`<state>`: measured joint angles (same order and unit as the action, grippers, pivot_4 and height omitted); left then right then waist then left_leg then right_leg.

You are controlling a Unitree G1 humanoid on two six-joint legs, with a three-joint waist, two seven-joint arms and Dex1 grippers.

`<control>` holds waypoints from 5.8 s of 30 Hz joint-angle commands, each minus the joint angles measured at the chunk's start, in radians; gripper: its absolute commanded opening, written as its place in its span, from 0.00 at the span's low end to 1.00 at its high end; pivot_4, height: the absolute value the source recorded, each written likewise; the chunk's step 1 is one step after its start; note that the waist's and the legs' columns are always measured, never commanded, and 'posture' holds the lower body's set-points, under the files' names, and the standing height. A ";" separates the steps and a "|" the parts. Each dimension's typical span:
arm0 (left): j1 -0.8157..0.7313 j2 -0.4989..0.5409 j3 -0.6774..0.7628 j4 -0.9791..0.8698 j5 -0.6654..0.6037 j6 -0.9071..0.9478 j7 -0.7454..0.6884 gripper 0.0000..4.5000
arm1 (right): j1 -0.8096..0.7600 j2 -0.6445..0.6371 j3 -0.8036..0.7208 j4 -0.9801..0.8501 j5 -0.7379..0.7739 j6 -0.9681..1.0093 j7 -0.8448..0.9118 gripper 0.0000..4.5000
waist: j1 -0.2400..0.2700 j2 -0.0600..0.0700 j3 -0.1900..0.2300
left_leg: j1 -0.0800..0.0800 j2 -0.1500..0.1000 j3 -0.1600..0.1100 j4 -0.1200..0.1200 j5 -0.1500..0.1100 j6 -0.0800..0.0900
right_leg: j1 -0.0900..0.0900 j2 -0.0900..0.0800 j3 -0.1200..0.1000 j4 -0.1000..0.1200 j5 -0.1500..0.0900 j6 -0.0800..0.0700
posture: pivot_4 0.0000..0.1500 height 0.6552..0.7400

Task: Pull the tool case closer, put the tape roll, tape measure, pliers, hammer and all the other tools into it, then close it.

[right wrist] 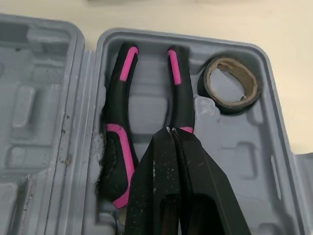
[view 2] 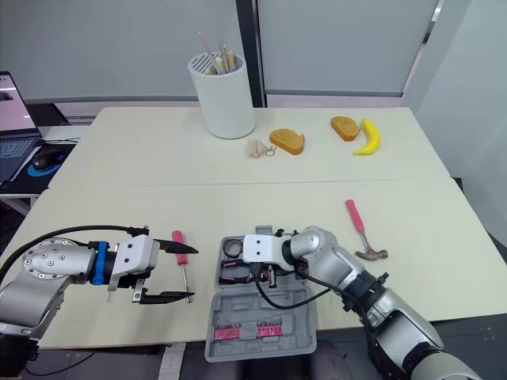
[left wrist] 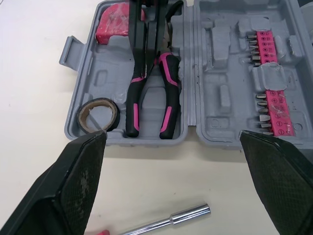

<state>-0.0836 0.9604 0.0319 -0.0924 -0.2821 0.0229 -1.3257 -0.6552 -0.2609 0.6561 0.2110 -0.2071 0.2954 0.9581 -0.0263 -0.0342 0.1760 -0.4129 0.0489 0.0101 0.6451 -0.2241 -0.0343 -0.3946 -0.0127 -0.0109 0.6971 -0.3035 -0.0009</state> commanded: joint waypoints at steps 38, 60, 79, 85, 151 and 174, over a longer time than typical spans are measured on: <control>0.157 -0.082 -0.096 0.063 0.197 -0.024 0.203 0.01 | 0.546 -0.517 -0.393 -0.514 0.152 -0.013 0.031 0.00 | 0.011 0.000 0.000 | 0.009 -0.001 0.004 -0.004 0.000 0.000 | 0.007 -0.005 0.002 -0.002 -0.003 0.003 | 1.00 1.00; 0.019 -0.246 -0.268 0.123 0.322 -0.007 0.319 0.01 | 0.429 -0.357 -0.225 -0.354 0.076 -0.084 0.027 0.00 | 0.021 0.001 -0.001 | 0.010 -0.002 0.004 -0.003 0.000 0.000 | 0.009 -0.005 0.002 -0.001 -0.003 0.002 | 1.00 1.00; -0.176 -0.332 -0.293 0.223 0.375 0.022 0.323 0.01 | 0.323 -0.306 -0.253 -0.239 0.070 -0.087 -0.004 0.00 | 0.023 0.004 -0.003 | 0.011 -0.003 0.004 -0.002 0.000 0.000 | 0.010 -0.003 0.002 -0.001 -0.002 0.001 | 1.00 1.00; -0.203 -0.339 -0.287 0.252 0.389 0.023 0.328 0.01 | 0.272 -0.275 -0.249 -0.174 0.054 -0.104 -0.013 0.00 | 0.022 0.004 -0.003 | 0.011 -0.003 0.004 -0.002 0.000 0.000 | 0.010 -0.001 0.002 -0.001 -0.002 0.001 | 1.00 1.00; 0.299 0.096 0.591 0.373 -0.080 0.218 0.081 0.72 | 0.662 -0.867 -0.951 -0.500 0.434 0.005 0.275 0.45 | 0.001 0.003 0.000 | 0.011 -0.001 0.004 -0.005 0.000 -0.001 | 0.008 -0.008 0.001 -0.003 -0.005 0.005 | 1.00 1.00; 0.366 0.022 0.707 0.412 -0.110 0.301 0.274 1.00 | 0.439 -0.853 -0.823 -0.533 0.540 0.037 0.289 1.00 | 0.000 0.003 0.000 | 0.012 0.000 0.006 -0.009 -0.001 -0.001 | 0.007 -0.010 0.002 -0.005 -0.007 0.002 | 1.00 1.00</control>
<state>0.2985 0.9994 0.7124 0.3278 -0.3866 0.3051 -1.1124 -0.1763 -1.1269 -0.1846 -0.2631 0.2993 0.3184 1.2671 -0.0259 -0.0316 0.1764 -0.4009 0.0488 0.0158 0.6361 -0.2247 -0.0350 -0.3871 -0.0224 -0.0093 0.6925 -0.3102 0.0013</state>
